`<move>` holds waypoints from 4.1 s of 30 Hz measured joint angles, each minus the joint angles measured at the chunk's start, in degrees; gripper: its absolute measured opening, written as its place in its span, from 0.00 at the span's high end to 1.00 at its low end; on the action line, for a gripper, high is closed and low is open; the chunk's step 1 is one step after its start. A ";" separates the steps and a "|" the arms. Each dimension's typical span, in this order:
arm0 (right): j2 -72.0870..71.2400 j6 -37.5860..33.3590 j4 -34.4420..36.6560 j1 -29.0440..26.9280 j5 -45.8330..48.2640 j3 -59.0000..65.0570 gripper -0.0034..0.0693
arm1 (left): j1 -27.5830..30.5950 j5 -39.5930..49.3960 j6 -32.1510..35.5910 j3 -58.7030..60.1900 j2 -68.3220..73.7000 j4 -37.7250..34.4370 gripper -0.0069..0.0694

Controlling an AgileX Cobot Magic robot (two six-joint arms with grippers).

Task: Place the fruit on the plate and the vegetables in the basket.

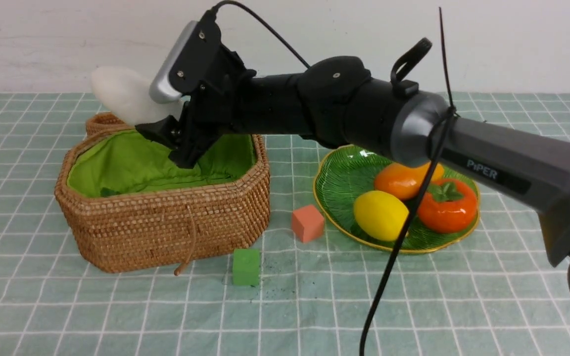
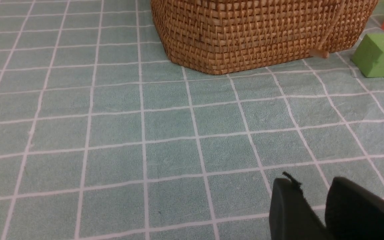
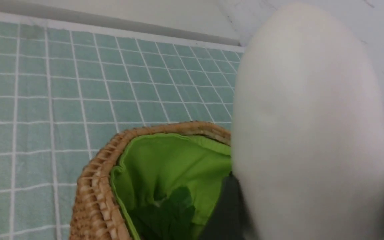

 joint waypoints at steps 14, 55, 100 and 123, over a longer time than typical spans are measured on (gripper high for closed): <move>-6.95 29.60 -20.67 -1.89 42.59 0.00 0.15 | 0.00 0.00 0.00 0.00 0.00 0.00 0.66; -27.74 46.80 -57.25 13.57 23.88 52.91 0.40 | 0.07 0.00 0.00 0.00 0.00 0.00 0.62; -17.76 58.23 -62.64 5.93 35.92 0.51 0.51 | 0.07 -0.60 0.00 0.12 0.00 1.13 0.60; -45.07 112.96 -81.39 -1.13 49.17 13.53 0.97 | 0.07 -2.59 0.00 0.30 0.00 5.00 0.60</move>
